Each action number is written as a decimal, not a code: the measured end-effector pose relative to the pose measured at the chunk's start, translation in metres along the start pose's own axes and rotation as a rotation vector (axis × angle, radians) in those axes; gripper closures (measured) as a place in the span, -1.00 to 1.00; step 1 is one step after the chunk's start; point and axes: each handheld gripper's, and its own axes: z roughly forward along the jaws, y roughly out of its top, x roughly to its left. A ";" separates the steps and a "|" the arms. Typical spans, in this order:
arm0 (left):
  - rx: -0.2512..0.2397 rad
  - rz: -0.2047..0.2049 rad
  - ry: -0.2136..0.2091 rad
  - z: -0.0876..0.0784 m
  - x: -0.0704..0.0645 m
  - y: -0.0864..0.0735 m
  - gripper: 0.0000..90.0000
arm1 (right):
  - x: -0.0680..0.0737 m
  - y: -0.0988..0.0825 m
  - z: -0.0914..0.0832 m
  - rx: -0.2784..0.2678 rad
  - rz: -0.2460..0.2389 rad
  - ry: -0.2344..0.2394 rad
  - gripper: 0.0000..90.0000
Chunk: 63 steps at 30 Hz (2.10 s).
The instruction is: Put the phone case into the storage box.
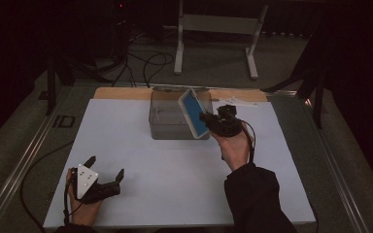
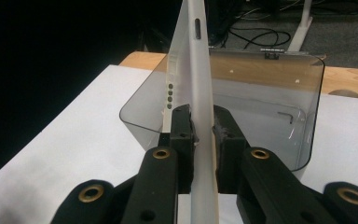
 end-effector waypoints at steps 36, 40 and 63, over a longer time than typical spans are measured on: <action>0.000 0.002 -0.001 0.000 -0.001 0.000 -0.99 | -0.008 0.018 0.016 -0.016 0.029 -0.062 0.81; 0.000 0.003 -0.001 0.000 -0.001 0.000 -0.99 | -0.010 0.018 0.019 -0.019 0.035 -0.070 0.81; -0.002 0.006 0.001 0.000 -0.001 0.000 -0.99 | -0.022 0.016 0.042 -0.009 0.026 -0.154 0.81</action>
